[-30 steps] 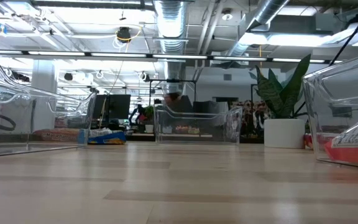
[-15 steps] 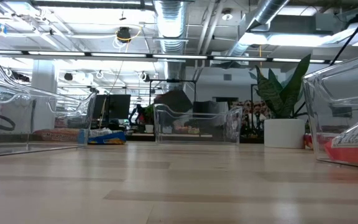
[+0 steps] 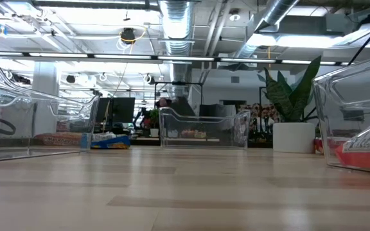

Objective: Sort Maruchan noodles
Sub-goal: Put the orange noodle pack into the bottom right transparent bin

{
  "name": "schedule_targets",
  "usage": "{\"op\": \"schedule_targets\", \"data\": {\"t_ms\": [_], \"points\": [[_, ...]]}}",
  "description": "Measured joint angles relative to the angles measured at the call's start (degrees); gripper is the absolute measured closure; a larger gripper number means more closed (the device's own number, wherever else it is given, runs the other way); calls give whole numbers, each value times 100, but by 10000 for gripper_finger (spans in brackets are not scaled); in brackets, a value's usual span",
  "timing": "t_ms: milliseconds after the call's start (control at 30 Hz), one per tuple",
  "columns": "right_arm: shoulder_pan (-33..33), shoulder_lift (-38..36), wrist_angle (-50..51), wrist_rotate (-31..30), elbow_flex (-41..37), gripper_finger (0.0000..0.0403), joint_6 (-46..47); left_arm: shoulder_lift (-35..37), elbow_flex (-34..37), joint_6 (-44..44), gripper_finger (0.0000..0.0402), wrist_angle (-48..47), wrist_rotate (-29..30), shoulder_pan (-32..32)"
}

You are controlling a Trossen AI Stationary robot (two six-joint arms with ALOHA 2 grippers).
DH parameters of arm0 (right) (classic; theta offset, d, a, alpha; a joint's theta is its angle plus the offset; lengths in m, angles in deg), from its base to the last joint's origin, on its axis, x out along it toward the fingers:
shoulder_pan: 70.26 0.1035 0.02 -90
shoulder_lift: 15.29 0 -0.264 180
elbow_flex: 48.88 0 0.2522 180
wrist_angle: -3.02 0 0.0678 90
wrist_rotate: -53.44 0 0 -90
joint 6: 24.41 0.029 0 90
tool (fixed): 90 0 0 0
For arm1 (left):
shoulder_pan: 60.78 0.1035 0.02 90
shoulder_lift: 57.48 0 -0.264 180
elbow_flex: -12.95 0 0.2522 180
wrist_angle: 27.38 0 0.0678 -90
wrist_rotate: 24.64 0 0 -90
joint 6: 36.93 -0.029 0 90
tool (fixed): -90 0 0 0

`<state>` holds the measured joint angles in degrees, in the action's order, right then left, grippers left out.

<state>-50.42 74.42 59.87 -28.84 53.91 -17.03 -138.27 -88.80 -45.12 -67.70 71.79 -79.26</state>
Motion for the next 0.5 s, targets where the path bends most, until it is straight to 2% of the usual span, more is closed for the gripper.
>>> {"op": "schedule_targets", "data": {"t_ms": [133,233,300,400,500], "points": [[45,-280,1326,-42,0,266,508,376,-9,357,232,-615,78,-1],[271,-539,2388,-187,-185,266,1020,608,-8,843,225,-1243,54,-8],[518,-788,2759,-312,-456,266,1516,733,47,1105,227,-1567,49,-50],[998,-1339,2970,-483,-1021,266,2654,1018,369,1315,233,-1451,180,-183],[1643,-1919,2989,-619,-1662,266,4218,1292,810,1392,240,-903,359,-334]]}}
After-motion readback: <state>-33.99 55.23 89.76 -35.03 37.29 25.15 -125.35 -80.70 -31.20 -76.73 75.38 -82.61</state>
